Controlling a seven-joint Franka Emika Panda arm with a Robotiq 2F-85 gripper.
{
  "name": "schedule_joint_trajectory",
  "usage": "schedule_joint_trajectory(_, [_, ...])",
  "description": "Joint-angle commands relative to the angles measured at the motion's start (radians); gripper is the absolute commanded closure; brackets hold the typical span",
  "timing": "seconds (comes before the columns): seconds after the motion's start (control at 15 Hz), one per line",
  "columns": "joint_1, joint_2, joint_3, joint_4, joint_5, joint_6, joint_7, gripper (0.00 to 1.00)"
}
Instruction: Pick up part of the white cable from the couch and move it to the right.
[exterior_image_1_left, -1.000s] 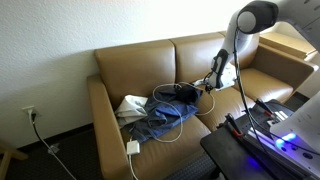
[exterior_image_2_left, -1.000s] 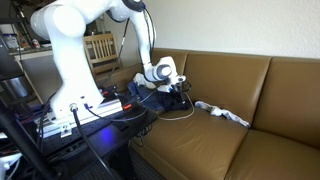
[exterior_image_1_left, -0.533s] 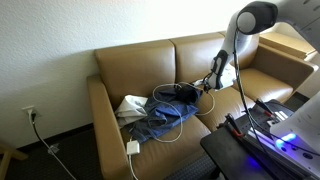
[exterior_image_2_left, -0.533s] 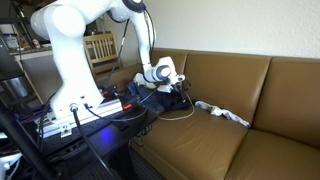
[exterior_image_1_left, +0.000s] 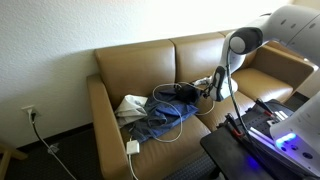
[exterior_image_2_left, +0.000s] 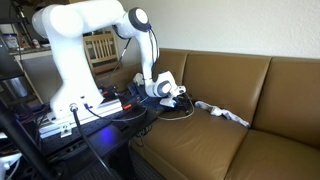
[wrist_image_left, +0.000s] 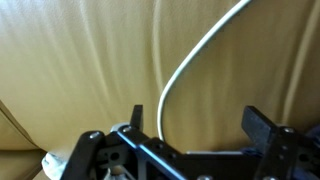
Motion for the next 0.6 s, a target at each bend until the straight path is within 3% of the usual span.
schedule_joint_trajectory(0.0, [-0.071, 0.109, 0.010, 0.153, 0.051, -0.022, -0.017, 0.00])
schedule_joint_trajectory(0.27, [-0.205, 0.085, 0.087, 0.193, 0.077, -0.032, 0.009, 0.00])
schedule_joint_trajectory(0.47, [-0.259, 0.081, 0.118, 0.214, 0.094, -0.082, 0.029, 0.00])
schedule_joint_trajectory(0.53, [-0.280, 0.080, 0.129, 0.218, 0.091, -0.098, 0.029, 0.25])
